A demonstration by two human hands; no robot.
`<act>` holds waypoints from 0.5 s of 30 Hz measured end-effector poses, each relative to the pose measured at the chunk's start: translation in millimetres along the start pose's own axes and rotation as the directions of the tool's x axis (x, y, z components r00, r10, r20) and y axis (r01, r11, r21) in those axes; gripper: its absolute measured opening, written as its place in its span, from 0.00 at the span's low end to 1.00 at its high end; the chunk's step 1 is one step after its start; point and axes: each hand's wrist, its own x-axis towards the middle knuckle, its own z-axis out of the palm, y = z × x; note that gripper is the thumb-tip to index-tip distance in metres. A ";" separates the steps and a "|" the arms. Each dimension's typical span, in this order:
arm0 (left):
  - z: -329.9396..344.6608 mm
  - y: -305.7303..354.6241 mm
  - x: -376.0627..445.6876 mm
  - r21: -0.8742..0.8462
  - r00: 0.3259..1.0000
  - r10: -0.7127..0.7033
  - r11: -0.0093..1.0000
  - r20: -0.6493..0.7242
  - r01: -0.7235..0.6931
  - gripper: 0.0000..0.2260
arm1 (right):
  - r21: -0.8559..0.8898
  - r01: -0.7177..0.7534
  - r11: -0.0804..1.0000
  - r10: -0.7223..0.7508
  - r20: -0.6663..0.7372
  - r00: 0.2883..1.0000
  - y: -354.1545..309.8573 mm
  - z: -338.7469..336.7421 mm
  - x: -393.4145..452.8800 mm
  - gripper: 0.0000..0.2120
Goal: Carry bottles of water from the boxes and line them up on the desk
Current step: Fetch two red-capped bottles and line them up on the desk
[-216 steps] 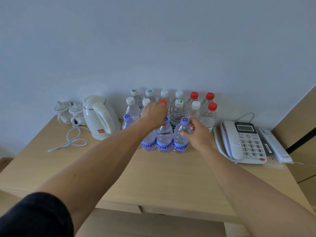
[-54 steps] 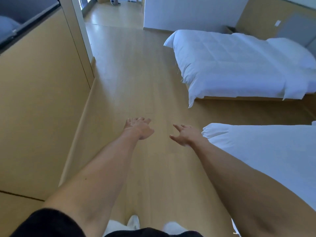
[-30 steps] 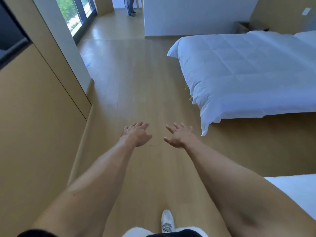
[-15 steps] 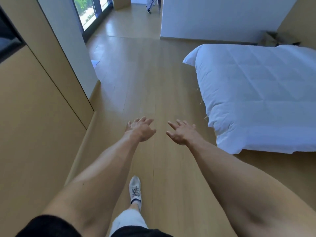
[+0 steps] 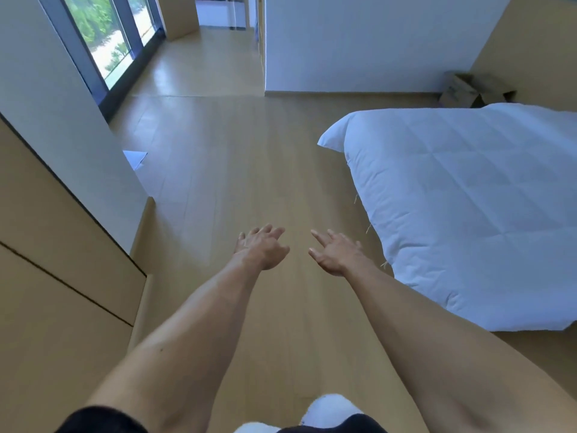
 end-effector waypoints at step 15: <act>-134.0 -23.7 289.2 0.060 0.997 -0.070 0.996 -0.017 0.071 0.27 | 0.062 0.060 0.996 -0.061 0.021 0.998 -17.1 -127.8 311.4 0.30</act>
